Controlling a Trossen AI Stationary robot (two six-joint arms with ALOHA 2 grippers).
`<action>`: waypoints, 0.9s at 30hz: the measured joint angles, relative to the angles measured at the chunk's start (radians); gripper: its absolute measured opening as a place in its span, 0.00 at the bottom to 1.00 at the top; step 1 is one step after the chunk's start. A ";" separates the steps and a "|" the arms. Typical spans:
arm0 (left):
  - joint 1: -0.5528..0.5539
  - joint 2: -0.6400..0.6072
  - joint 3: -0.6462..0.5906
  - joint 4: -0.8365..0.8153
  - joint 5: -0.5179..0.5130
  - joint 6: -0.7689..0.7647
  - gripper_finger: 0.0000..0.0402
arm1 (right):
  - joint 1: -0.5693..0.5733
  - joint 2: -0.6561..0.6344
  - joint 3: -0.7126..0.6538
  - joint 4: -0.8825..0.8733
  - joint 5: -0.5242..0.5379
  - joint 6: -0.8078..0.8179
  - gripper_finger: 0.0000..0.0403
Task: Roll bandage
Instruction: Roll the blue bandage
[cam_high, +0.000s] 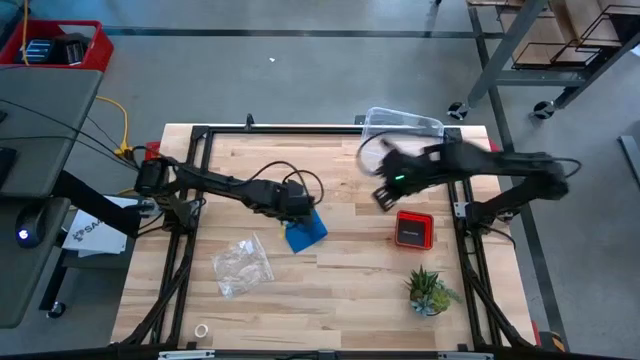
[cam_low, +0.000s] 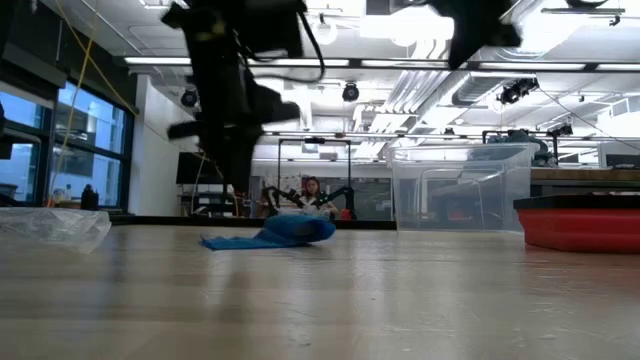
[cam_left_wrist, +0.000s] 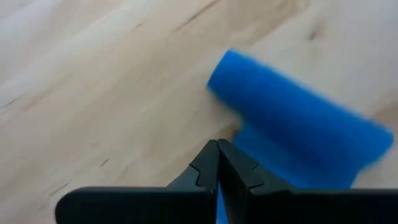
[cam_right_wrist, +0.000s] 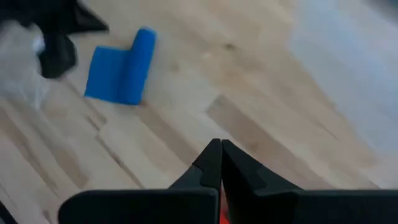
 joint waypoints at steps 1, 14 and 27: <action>-0.015 -0.019 -0.012 -0.013 -0.006 -0.001 0.00 | -0.002 0.042 0.000 0.023 -0.017 -0.022 0.00; -0.309 -0.243 -0.395 0.340 -0.031 -0.462 0.00 | -0.158 0.529 0.000 0.464 -0.452 -0.256 0.00; -0.266 -0.138 -0.409 0.405 -0.023 -0.454 0.00 | -0.171 0.723 0.000 0.675 -0.392 -0.152 0.00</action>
